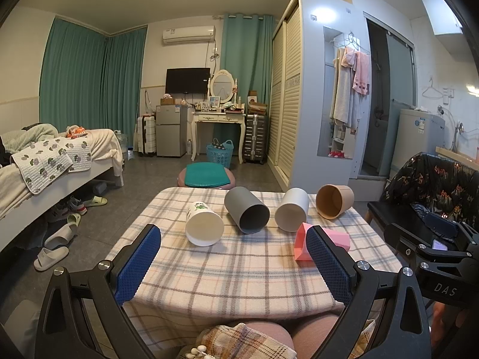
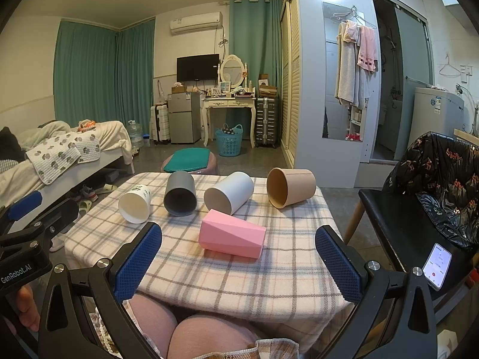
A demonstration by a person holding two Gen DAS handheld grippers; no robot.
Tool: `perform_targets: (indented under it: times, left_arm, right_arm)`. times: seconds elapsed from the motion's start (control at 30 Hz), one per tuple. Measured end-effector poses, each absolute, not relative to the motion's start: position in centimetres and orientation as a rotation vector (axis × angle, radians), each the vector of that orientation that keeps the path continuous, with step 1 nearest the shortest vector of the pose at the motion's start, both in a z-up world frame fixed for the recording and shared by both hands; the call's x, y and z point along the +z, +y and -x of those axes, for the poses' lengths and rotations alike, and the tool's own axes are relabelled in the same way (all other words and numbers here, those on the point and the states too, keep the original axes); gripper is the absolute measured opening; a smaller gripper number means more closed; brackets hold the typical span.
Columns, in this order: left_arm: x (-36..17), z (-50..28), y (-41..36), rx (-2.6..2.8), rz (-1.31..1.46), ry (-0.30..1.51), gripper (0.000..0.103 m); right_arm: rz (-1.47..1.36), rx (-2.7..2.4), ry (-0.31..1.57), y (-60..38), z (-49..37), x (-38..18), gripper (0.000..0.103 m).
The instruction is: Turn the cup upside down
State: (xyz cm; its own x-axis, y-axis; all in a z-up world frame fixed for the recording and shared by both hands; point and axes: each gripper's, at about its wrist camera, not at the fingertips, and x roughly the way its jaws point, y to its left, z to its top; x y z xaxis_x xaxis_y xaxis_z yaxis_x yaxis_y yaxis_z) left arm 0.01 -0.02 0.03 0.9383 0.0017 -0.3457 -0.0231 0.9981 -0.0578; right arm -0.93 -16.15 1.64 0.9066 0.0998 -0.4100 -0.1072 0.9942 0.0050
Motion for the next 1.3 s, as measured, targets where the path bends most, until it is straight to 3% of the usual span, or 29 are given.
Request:
perform_targets:
  times: [1.3]
  left_arm:
    - [0.05, -0.01, -0.03, 0.009, 0.061, 0.354, 0.101]
  right_arm:
    - [0.014, 0.11, 0.427, -15.49, 0.94, 1.44, 0.103]
